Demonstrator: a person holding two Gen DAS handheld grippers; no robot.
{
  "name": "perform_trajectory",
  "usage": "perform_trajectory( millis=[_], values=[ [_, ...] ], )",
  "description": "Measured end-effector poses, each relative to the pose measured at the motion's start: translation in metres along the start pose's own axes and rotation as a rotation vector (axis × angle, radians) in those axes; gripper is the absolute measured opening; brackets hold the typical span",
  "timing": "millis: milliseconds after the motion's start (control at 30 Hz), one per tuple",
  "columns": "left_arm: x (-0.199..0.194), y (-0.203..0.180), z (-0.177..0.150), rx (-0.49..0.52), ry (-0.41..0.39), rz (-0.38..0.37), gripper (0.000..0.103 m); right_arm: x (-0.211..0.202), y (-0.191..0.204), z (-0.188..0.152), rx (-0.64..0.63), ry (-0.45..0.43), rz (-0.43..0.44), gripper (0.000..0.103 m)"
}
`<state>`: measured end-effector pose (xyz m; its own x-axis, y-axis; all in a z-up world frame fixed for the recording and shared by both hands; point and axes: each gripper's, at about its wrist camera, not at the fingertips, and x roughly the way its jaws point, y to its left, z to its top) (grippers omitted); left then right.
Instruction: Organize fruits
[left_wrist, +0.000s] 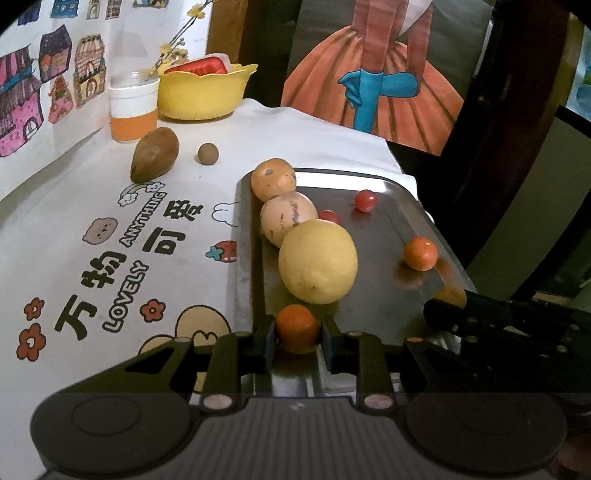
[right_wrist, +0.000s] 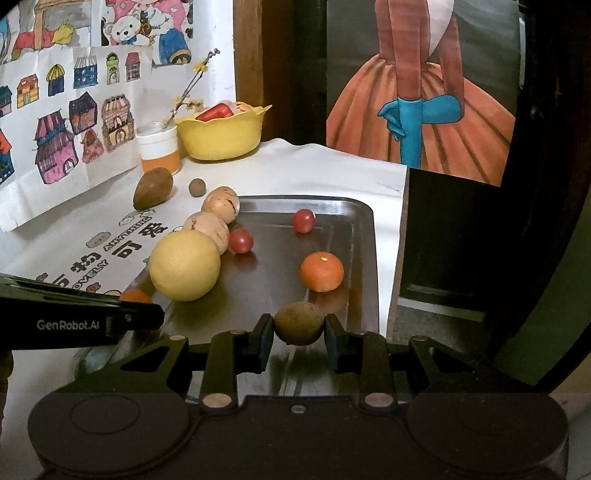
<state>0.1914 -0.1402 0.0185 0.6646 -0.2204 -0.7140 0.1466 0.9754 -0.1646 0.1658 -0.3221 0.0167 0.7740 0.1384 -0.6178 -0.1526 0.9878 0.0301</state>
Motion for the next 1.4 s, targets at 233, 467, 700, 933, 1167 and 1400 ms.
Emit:
perform_trajectory(
  millis=[233, 467, 700, 933, 1167, 1400],
  values=[
    [0.003, 0.001, 0.001, -0.003, 0.005, -0.006, 0.028, 0.009, -0.002, 0.000, 0.008, 0.016, -0.002, 0.032],
    [0.004, 0.001, 0.001, -0.006, 0.013, -0.013, 0.028, 0.008, -0.001, -0.002, 0.010, 0.017, -0.003, 0.032],
    [-0.002, 0.002, -0.001, -0.018, 0.016, -0.017, 0.030, -0.004, -0.003, -0.004, 0.018, -0.001, -0.010, 0.046],
    [-0.018, 0.002, -0.001, -0.023, -0.016, -0.016, 0.045, -0.028, -0.001, -0.005, 0.011, -0.037, -0.024, 0.062],
    [-0.043, 0.005, -0.001, -0.035, -0.068, -0.010, 0.064, -0.054, -0.001, -0.003, 0.016, -0.075, -0.047, 0.082],
    [-0.069, 0.013, -0.002, -0.034, -0.124, -0.006, 0.079, -0.083, 0.004, -0.005, 0.016, -0.110, -0.076, 0.098]
  ],
)
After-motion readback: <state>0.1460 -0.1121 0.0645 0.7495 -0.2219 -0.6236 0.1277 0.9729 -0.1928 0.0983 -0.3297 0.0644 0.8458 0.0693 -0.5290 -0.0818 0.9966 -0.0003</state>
